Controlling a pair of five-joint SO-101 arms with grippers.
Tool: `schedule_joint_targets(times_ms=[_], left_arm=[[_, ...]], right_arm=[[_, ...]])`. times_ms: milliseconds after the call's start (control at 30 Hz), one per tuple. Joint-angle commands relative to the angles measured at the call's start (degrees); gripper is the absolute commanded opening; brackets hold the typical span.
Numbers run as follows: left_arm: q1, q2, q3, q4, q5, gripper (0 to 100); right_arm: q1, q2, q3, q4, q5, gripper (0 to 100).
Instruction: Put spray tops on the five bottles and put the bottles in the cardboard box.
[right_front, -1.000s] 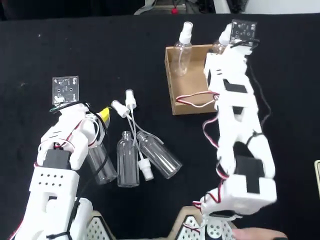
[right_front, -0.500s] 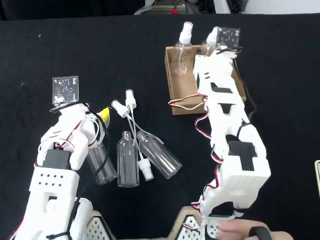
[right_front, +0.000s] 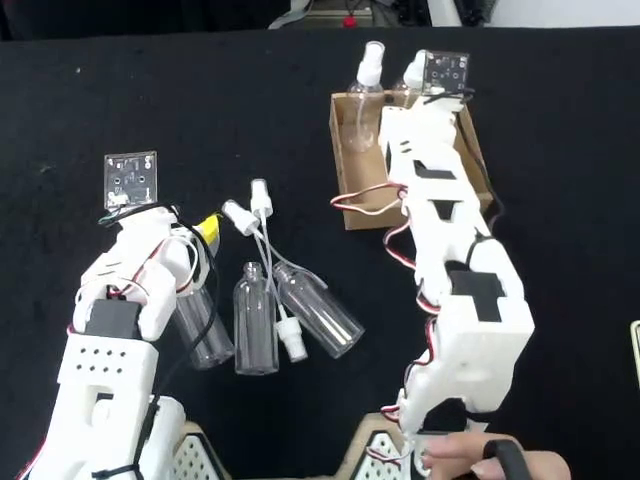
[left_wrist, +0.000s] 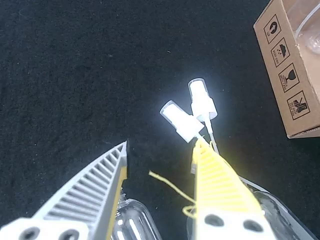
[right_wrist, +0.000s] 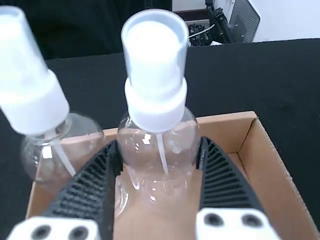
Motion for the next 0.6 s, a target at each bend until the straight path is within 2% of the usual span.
schedule_joint_targets(times_ms=[0,333,500,567], left_arm=[[0.4,-0.6,-0.3,-1.0,0.0,21],[0.3,-0.6,-0.3,-1.0,0.0,21],[0.3,-0.6,-0.3,-1.0,0.0,21],[0.3,-0.6,-0.3,-1.0,0.0,21]], right_arm=[[-0.5,-0.9,-3.7,-1.3,-0.4,13.3],[-0.5,-1.2,-4.2,2.5,-0.4,14.5],[-0.5,-1.2,-3.9,3.1,-0.4,29.2],[-0.6,-1.2,-3.8,3.1,-0.4,31.5]])
